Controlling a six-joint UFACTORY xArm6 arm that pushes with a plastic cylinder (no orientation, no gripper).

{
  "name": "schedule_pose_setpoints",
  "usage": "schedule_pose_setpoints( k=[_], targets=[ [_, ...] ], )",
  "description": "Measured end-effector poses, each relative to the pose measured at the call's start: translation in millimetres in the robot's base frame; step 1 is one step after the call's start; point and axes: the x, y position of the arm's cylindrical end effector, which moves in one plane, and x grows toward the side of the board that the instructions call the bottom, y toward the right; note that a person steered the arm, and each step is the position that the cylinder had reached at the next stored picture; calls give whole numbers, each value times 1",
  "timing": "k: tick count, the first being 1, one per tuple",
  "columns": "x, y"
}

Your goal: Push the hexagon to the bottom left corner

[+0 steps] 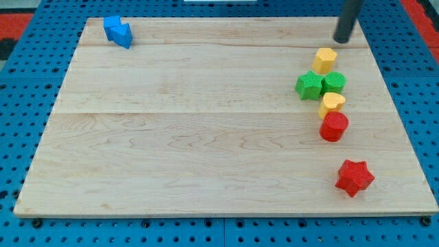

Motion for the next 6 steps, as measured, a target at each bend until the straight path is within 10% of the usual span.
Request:
schedule_pose_setpoints(
  k=[2, 4, 6],
  targets=[
    [41, -12],
    [24, -163],
    [43, -35]
  ],
)
